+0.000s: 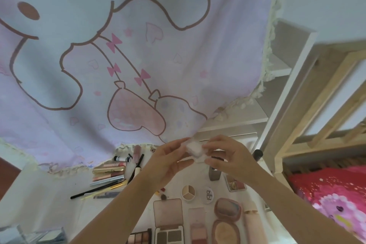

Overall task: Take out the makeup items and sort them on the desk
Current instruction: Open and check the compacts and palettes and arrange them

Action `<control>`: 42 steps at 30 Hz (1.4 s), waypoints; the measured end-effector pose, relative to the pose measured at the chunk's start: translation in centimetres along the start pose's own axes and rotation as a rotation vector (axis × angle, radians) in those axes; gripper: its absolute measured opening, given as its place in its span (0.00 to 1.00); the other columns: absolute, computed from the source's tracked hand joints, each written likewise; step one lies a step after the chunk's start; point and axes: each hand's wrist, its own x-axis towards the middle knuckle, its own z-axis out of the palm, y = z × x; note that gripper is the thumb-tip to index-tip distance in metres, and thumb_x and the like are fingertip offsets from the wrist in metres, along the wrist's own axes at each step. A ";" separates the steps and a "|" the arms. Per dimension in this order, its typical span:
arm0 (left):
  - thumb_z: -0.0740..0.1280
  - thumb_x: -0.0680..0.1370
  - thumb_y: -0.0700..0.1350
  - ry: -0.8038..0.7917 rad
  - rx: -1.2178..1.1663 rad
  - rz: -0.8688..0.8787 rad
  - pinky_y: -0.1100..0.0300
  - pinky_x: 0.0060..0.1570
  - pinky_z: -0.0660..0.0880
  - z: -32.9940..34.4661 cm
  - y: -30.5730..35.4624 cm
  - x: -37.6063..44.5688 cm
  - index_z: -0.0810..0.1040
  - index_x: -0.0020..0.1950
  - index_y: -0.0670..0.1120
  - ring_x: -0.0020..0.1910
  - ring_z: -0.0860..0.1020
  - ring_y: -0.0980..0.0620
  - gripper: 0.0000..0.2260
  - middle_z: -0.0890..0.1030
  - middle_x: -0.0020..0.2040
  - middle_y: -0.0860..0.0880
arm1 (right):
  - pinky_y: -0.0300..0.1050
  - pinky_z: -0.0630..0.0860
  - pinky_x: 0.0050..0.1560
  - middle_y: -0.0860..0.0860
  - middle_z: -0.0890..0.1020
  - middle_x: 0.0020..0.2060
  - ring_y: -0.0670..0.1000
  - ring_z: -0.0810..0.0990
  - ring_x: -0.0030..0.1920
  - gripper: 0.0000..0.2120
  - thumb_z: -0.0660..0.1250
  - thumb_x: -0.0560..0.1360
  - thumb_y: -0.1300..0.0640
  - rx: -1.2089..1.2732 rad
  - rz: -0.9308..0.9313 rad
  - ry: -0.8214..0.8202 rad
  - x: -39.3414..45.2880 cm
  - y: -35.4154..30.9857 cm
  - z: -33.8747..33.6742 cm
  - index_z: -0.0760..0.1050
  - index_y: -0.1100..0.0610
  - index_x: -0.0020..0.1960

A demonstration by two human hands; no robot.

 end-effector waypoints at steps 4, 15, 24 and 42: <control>0.75 0.63 0.42 0.051 -0.033 -0.047 0.65 0.34 0.79 1.2 -0.4 -0.1 0.86 0.38 0.45 0.37 0.83 0.55 0.06 0.85 0.38 0.47 | 0.22 0.72 0.47 0.39 0.75 0.43 0.30 0.76 0.44 0.12 0.68 0.65 0.55 -0.236 -0.106 0.079 -0.2 0.9 -0.1 0.83 0.59 0.45; 0.56 0.78 0.33 0.209 0.080 -0.118 0.67 0.27 0.78 1.5 -1.0 0.3 0.76 0.43 0.42 0.26 0.79 0.57 0.12 0.82 0.29 0.49 | 0.29 0.75 0.39 0.41 0.76 0.47 0.40 0.77 0.34 0.16 0.73 0.64 0.67 -0.162 0.027 -0.055 -0.4 0.3 -0.8 0.74 0.47 0.34; 0.63 0.70 0.23 0.099 0.398 -0.005 0.72 0.36 0.77 0.7 -0.9 -0.2 0.76 0.46 0.46 0.34 0.81 0.64 0.18 0.84 0.33 0.55 | 0.38 0.78 0.43 0.46 0.81 0.39 0.43 0.79 0.35 0.20 0.71 0.65 0.72 0.017 0.185 0.027 -0.1 0.2 -0.7 0.80 0.46 0.29; 0.67 0.72 0.32 0.369 0.861 -0.287 0.59 0.54 0.74 -6.4 -6.4 3.3 0.73 0.59 0.38 0.47 0.76 0.50 0.16 0.78 0.45 0.47 | 0.34 0.65 0.28 0.56 0.75 0.36 0.54 0.79 0.30 0.13 0.56 0.76 0.65 -0.686 0.470 -0.212 6.5 5.2 3.3 0.69 0.62 0.33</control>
